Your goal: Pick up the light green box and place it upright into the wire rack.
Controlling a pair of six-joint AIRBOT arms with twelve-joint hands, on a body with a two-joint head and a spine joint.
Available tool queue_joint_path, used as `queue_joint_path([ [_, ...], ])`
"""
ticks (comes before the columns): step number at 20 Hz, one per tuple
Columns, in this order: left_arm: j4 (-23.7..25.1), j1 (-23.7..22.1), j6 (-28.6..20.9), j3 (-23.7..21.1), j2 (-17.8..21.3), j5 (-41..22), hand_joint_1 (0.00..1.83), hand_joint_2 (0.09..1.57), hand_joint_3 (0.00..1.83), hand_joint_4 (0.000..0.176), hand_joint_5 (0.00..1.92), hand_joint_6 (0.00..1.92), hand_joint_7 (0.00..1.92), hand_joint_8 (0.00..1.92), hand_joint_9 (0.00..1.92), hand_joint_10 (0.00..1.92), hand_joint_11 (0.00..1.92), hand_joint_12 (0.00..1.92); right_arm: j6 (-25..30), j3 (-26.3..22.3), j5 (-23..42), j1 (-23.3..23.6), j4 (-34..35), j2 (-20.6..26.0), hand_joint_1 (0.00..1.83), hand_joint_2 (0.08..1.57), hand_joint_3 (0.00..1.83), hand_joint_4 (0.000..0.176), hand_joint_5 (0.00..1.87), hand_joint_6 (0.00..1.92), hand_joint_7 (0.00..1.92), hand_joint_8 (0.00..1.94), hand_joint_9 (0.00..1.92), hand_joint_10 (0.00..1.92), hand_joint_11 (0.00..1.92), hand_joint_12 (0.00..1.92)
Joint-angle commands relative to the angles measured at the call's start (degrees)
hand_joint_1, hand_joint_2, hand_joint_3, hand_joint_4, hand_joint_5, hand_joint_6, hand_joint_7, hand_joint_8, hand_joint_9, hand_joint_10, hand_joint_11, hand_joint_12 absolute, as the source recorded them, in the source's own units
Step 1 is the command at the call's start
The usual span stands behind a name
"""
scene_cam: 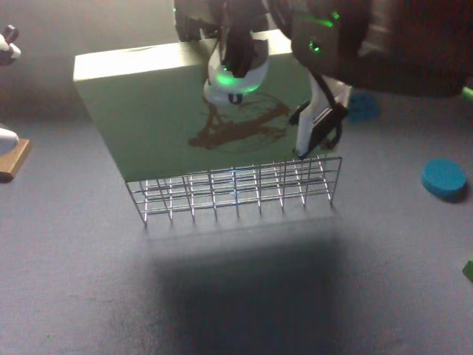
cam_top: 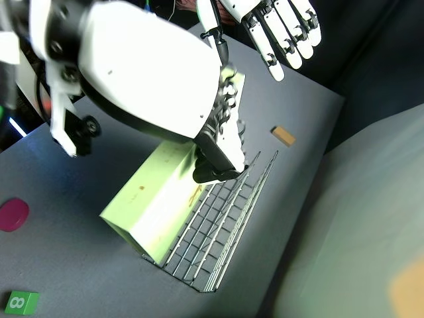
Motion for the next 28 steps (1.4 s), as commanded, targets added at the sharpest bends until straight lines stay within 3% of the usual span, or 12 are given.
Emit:
queue_joint_path([
  [1,3.5,-0.8,0.2,0.0,0.3,-2.2,0.22,1.18,0.00,0.054,0.37,0.00,0.29,0.00,0.23,0.00,0.00,0.66,0.2,0.6,2.3,0.2,-4.4,-0.2,1.21,1.17,0.00,0.000,0.86,1.04,0.91,1.28,0.74,1.26,0.59,1.58],
  [15,3.5,-0.8,0.1,0.0,0.3,-1.9,0.22,1.18,0.00,0.054,0.36,0.00,0.29,0.00,0.24,0.00,0.00,0.66,8.3,5.9,6.7,-7.9,-6.8,-1.8,1.21,1.15,0.00,0.000,0.92,0.97,0.91,1.26,0.76,1.21,0.62,1.57],
  [16,3.5,-0.8,0.1,0.0,0.3,-1.9,0.22,1.18,0.00,0.055,0.36,0.00,0.29,0.00,0.24,0.00,0.00,0.66,8.5,5.9,6.5,-8.0,-7.2,-1.9,1.33,1.17,0.00,0.000,0.88,0.97,0.90,1.20,0.75,1.44,0.64,1.58],
  [20,3.5,-0.8,0.1,0.0,0.3,-1.9,0.22,1.19,0.00,0.054,0.36,0.00,0.31,0.01,0.24,0.00,0.00,0.66,9.9,6.0,5.9,-8.9,-10.5,-2.4,1.36,1.17,0.00,0.000,0.87,0.99,0.90,1.18,0.75,1.49,0.63,1.58],
  [21,3.5,-0.8,0.1,0.0,0.3,-1.9,0.22,1.19,0.00,0.054,0.36,0.00,0.31,0.01,0.24,0.00,0.00,0.66,9.9,6.1,5.9,-9.1,-10.5,-2.4,1.24,1.16,0.00,0.000,0.90,0.98,0.91,1.24,0.75,1.30,0.61,1.57],
  [22,3.5,-0.8,0.1,0.0,0.3,-1.9,0.22,1.19,0.00,0.054,0.36,0.00,0.30,0.00,0.24,0.00,0.00,0.66,9.9,6.1,5.9,-9.2,-10.5,-2.5,1.22,1.16,0.00,0.000,0.91,0.98,0.92,1.25,0.76,1.23,0.61,1.56],
  [26,3.5,-0.8,0.0,0.0,0.3,-1.7,0.20,1.20,0.01,0.055,0.36,0.00,0.30,0.00,0.23,0.00,0.00,0.66,9.8,6.1,5.9,-9.2,-10.5,-2.5,1.21,1.15,0.00,0.000,0.91,0.97,0.92,1.25,0.76,1.21,0.62,1.60],
  [27,3.5,-0.8,0.0,-0.1,0.3,-1.7,0.20,1.20,0.01,0.055,0.36,0.00,0.30,0.00,0.23,0.00,0.00,0.66,9.8,6.1,5.9,-9.2,-10.5,-2.5,1.33,1.17,0.00,0.000,0.86,1.00,0.90,1.20,0.73,1.45,0.62,1.62],
  [28,3.5,-0.8,0.0,-0.2,0.3,-1.7,0.19,1.20,0.01,0.054,0.37,0.00,0.30,0.00,0.23,0.00,0.00,0.66,9.8,6.1,5.9,-9.1,-10.5,-2.5,1.35,1.18,0.00,0.000,0.83,1.03,0.90,1.20,0.73,1.51,0.62,1.63],
])
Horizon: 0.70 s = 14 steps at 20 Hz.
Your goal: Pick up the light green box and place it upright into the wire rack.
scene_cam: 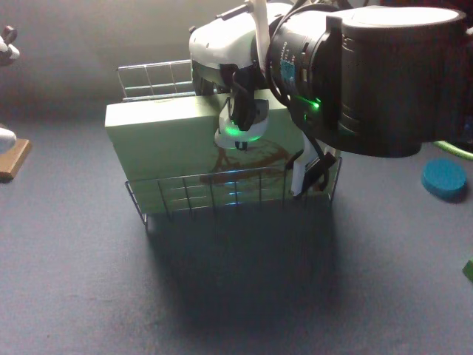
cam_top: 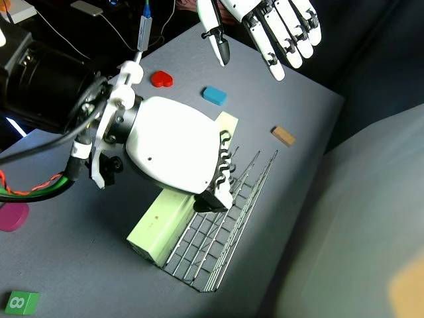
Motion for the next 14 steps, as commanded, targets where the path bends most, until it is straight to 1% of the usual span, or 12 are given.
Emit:
queue_joint_path([
  [1,3.5,-0.8,0.1,-0.3,0.3,-2.2,0.19,1.20,0.01,0.054,0.38,0.01,0.29,0.00,0.23,0.00,0.00,0.66,0.2,0.1,1.2,0.6,-3.8,-0.1,1.35,1.18,0.00,0.000,0.82,1.05,0.90,1.19,0.73,1.51,0.61,1.63],
  [2,3.5,-0.8,-0.2,-0.5,0.3,-2.0,0.19,1.20,0.01,0.054,0.37,0.00,0.29,0.00,0.23,0.00,0.00,0.66,0.1,0.1,1.2,0.6,-3.8,-0.1,1.35,1.19,0.00,0.000,0.80,1.09,0.90,1.18,0.71,1.52,0.61,1.62],
  [4,3.5,-0.8,-0.6,-0.8,0.3,-1.6,0.19,1.20,0.00,0.054,0.37,0.00,0.29,0.00,0.22,0.00,0.00,0.66,0.0,0.1,1.4,0.5,-3.8,-0.1,1.35,1.19,0.00,0.000,0.80,1.09,0.90,1.17,0.71,1.52,0.60,1.62],
  [5,3.5,-0.8,-0.6,-1.0,0.3,-1.4,0.19,1.20,0.00,0.053,0.38,0.01,0.30,0.00,0.22,0.00,0.00,0.66,0.0,0.1,1.4,0.5,-3.8,-0.1,1.22,1.20,0.00,0.000,0.74,1.20,0.89,1.26,0.65,1.19,0.58,1.57],
  [6,3.5,-0.9,-0.7,-1.1,0.2,-1.3,0.19,1.20,0.00,0.053,0.38,0.01,0.30,0.00,0.22,0.00,0.00,0.66,0.0,0.1,1.4,0.4,-3.8,-0.1,1.22,1.20,0.00,0.000,0.74,1.20,0.89,1.26,0.65,1.19,0.58,1.57],
  [7,3.5,-1.0,-1.1,-1.2,0.2,-1.2,0.19,1.20,0.00,0.052,0.39,0.01,0.31,0.01,0.23,0.00,0.00,0.66,0.0,0.1,1.4,0.4,-3.8,-0.1,1.06,1.16,0.00,0.000,0.63,0.68,0.68,0.77,0.51,0.93,0.44,1.53],
  [8,3.5,-0.9,-1.4,-1.5,0.2,-1.2,0.18,1.20,0.00,0.052,0.40,0.01,0.31,0.01,0.23,0.00,0.00,0.65,0.0,0.1,1.5,0.4,-3.8,-0.1,1.01,1.13,0.00,0.000,0.70,0.23,0.71,0.34,0.50,0.75,0.39,1.50],
  [9,3.5,-0.7,-1.4,-1.8,0.1,-1.0,0.18,1.20,0.00,0.052,0.40,0.01,0.31,0.01,0.23,0.00,0.00,0.65,0.0,0.1,1.6,0.4,-3.8,-0.1,0.98,1.12,0.00,0.000,0.76,0.08,0.76,0.17,0.52,0.70,0.38,1.48],
  [11,3.5,-0.2,-2.3,-2.4,-0.2,-0.8,0.18,1.20,0.00,0.052,0.40,0.01,0.31,0.01,0.23,0.00,0.00,0.65,0.0,0.1,1.6,0.3,-3.8,-0.1,0.95,1.11,0.00,0.000,0.75,0.02,0.78,0.08,0.54,0.64,0.38,1.44],
  [12,3.5,0.0,-2.6,-2.6,-0.3,-0.7,0.18,1.20,0.00,0.052,0.40,0.01,0.32,0.01,0.24,0.00,0.00,0.65,0.0,0.1,1.6,0.2,-3.8,-0.1,0.93,1.11,0.00,0.000,0.70,0.01,0.74,0.05,0.50,0.61,0.33,1.43],
  [13,3.5,0.3,-2.8,-2.8,-0.6,-0.7,0.19,1.20,0.00,0.052,0.40,0.01,0.32,0.01,0.25,0.01,0.00,0.65,-0.1,0.1,1.6,0.2,-3.8,-0.1,0.86,1.08,0.00,0.000,0.62,0.00,0.67,0.01,0.44,0.52,0.24,1.37],
  [14,3.5,0.4,-2.8,-3.0,-0.9,-0.7,0.19,1.20,0.00,0.052,0.40,0.01,0.32,0.01,0.25,0.01,0.00,0.65,-0.1,0.1,1.7,0.3,-3.8,-0.1,0.86,1.08,0.00,0.000,0.62,0.00,0.67,0.01,0.44,0.52,0.24,1.37],
])
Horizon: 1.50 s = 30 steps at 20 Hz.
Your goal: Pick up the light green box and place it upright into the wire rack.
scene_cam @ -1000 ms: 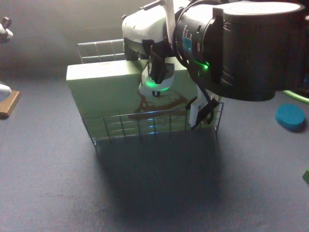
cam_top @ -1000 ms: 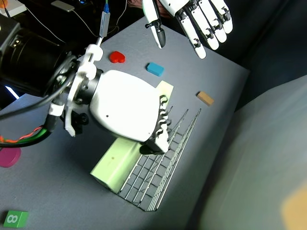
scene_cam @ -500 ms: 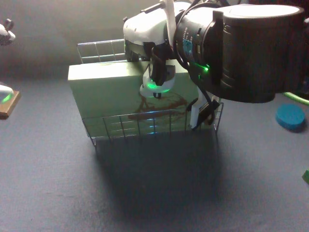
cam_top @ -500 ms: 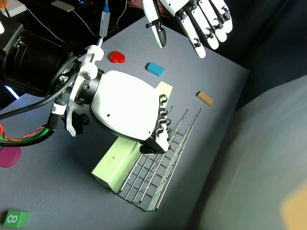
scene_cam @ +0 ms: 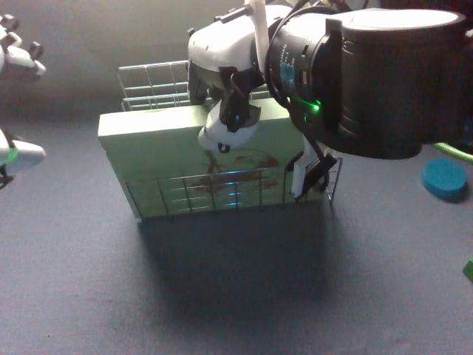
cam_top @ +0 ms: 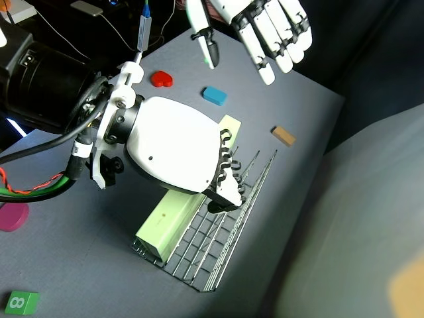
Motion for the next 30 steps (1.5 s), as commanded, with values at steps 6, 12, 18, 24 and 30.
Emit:
queue_joint_path([
  [6,4.0,-0.2,-1.2,-1.2,-1.7,-1.1,0.19,1.20,0.00,0.053,0.38,0.00,0.31,0.00,0.24,0.00,0.00,0.66,-1.9,-2.3,3.0,3.3,-0.5,3.9,0.69,1.08,0.00,0.000,0.47,0.00,0.55,0.00,0.45,0.22,0.14,1.26],
  [12,4.0,-0.4,-2.0,-2.4,-3.3,-0.5,0.20,1.20,0.00,0.053,0.38,0.00,0.31,0.00,0.24,0.00,0.00,0.66,-3.8,-9.6,15.8,6.9,-1.7,16.4,0.65,1.03,0.00,0.000,0.46,0.00,0.53,0.00,0.44,0.18,0.11,1.25],
  [18,4.0,-1.5,-2.8,-3.4,-6.0,1.6,0.20,1.19,0.00,0.053,0.40,0.01,0.33,0.01,0.26,0.01,0.00,0.65,-11.4,-15.0,30.0,7.9,-1.5,30.3,0.58,1.09,0.01,0.000,0.52,0.01,0.58,0.01,0.51,0.13,0.16,1.28],
  [24,4.1,-2.1,-3.7,-4.1,-8.4,3.7,0.21,1.20,0.00,0.012,0.70,0.02,0.75,0.05,0.73,0.14,0.30,1.05,-10.2,-19.5,31.8,7.6,-1.5,40.0,0.59,1.20,0.00,0.000,0.85,0.71,0.77,0.84,0.66,1.46,0.62,1.86],
  [30,8.2,-0.6,-10.1,-5.3,-9.7,5.1,0.45,1.22,0.01,0.000,0.72,1.89,0.80,1.91,0.86,1.92,0.91,1.92,-11.6,-20.3,31.2,7.0,-1.5,38.3,0.71,1.23,0.00,0.000,0.92,1.91,1.11,1.94,1.34,1.92,1.63,1.92],
])
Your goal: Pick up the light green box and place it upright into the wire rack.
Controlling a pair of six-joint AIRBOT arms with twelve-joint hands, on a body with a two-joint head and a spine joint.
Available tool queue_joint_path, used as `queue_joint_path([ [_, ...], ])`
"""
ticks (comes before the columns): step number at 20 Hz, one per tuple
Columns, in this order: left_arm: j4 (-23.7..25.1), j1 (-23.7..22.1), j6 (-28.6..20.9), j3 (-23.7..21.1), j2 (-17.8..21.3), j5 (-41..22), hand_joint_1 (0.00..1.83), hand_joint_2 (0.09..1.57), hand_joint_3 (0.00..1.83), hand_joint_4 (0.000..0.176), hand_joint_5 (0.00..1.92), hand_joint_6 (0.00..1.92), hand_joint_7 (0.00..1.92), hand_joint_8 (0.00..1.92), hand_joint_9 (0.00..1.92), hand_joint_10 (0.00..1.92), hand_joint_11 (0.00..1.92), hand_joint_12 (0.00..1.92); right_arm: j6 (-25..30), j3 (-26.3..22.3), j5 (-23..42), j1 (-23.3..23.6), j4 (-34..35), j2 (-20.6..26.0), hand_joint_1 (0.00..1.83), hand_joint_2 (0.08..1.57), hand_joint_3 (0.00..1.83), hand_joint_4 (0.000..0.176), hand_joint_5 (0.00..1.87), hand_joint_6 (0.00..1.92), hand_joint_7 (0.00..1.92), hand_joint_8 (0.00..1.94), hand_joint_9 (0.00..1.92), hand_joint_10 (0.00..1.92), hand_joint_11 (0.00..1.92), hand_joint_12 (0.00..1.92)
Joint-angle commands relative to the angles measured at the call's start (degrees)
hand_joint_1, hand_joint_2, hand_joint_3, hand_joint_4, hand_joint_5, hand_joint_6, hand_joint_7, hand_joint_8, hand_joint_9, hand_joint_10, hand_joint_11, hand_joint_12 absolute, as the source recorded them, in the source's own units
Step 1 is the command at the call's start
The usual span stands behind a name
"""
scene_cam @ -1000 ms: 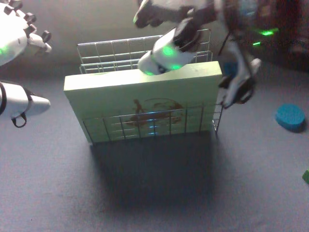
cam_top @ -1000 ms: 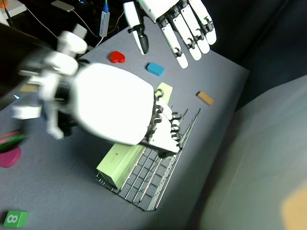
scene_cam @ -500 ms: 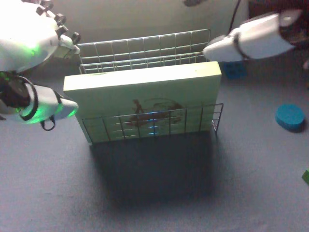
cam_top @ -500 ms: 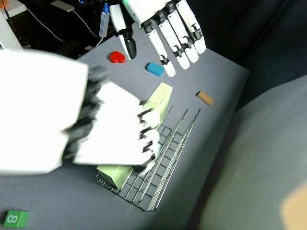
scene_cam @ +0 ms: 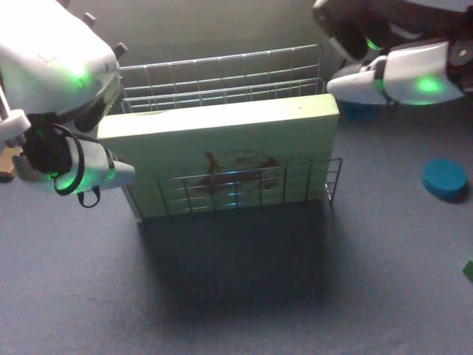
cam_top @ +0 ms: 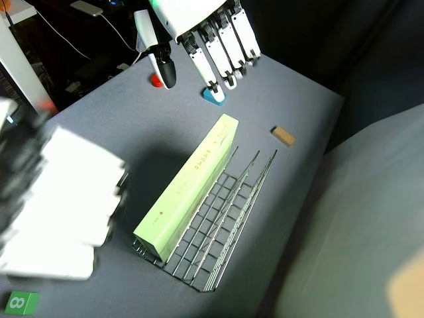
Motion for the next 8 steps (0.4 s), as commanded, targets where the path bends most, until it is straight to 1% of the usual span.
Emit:
queue_joint_path([
  [1,4.4,-0.4,0.2,-0.3,-0.4,-1.1,0.44,1.29,0.01,0.000,0.83,1.91,0.89,1.92,0.93,1.92,0.97,1.92,-0.2,-0.1,1.4,0.3,-1.1,0.1,0.73,1.26,0.01,0.000,1.06,1.92,1.24,1.94,1.48,1.92,1.78,1.92],
  [2,4.4,-0.1,0.1,-0.4,-1.0,-0.9,0.36,1.39,0.01,0.000,0.97,1.92,1.01,1.92,1.03,1.92,1.08,1.92,-0.2,-0.1,1.4,0.1,-1.1,-0.1,0.70,1.34,0.01,0.000,1.15,1.92,1.37,1.94,1.62,1.92,1.86,1.92],
  [3,4.4,0.0,0.0,-0.3,-1.6,-0.8,0.30,1.44,0.02,0.000,1.06,1.92,1.09,1.92,1.10,1.92,1.15,1.92,-0.3,-0.1,1.4,-0.1,-1.1,-0.2,0.68,1.39,0.00,0.000,1.21,1.92,1.43,1.94,1.67,1.92,1.88,1.92],
  [4,4.4,0.0,0.0,-0.3,-2.3,-0.5,0.30,1.47,0.02,0.000,1.14,1.92,1.18,1.92,1.19,1.92,1.23,1.92,-0.3,-0.1,1.5,-0.1,-1.1,-0.3,0.68,1.43,0.00,0.045,1.27,1.92,1.48,1.94,1.69,1.92,1.90,1.92],
  [5,4.4,0.0,-0.2,-0.2,-2.9,-0.4,0.34,1.48,0.01,0.000,1.18,1.92,1.23,1.92,1.26,1.92,1.31,1.92,-0.3,-0.1,1.5,-0.1,-1.1,-0.3,0.69,1.44,0.00,0.150,1.30,1.92,1.50,1.94,1.69,1.92,1.90,1.92],
  [6,4.4,0.0,-0.2,-0.1,-3.2,-0.3,0.40,1.48,0.00,0.000,1.20,1.92,1.26,1.92,1.31,1.92,1.37,1.92,-0.3,-0.1,1.6,-0.1,-1.1,-0.3,0.70,1.44,0.00,0.171,1.30,1.92,1.50,1.94,1.68,1.92,1.90,1.92],
  [8,4.4,0.2,-0.3,0.0,-3.6,-0.2,0.53,1.48,0.00,0.000,1.22,1.92,1.30,1.92,1.37,1.92,1.44,1.92,-0.3,-0.1,1.9,-0.1,-1.1,-0.3,0.68,1.45,0.00,0.176,1.27,1.92,1.47,1.94,1.63,1.92,1.88,1.92],
])
